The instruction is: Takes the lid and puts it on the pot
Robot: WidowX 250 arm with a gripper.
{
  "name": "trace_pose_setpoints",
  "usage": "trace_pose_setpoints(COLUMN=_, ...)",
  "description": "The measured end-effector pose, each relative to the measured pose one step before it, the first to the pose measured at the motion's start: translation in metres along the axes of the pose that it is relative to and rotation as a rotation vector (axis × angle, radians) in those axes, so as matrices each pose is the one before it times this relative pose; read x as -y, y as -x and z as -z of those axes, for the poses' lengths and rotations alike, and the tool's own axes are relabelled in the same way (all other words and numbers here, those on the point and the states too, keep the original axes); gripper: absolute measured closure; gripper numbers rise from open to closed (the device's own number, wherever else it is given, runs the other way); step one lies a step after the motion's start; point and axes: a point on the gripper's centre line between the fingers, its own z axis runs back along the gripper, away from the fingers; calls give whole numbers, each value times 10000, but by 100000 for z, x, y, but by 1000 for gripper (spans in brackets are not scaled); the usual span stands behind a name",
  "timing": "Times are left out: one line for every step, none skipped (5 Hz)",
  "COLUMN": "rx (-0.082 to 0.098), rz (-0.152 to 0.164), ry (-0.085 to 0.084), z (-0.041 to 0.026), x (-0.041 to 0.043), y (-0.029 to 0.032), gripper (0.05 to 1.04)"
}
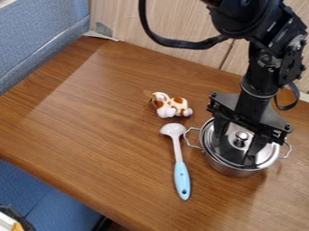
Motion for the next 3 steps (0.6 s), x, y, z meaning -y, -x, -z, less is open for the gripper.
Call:
trace_pose_setpoints(rx=-48, rz=18, ry=-2, z=-139, x=52, y=21, gripper=69)
trace_pose_setpoints(rx=206, rz=-10, ry=15, z=-1001, x=-87, y=-484, gripper=75)
trace_pose_setpoints(rx=585, rz=-44, ry=103, z=-2270, x=-196, y=-676, gripper=80)
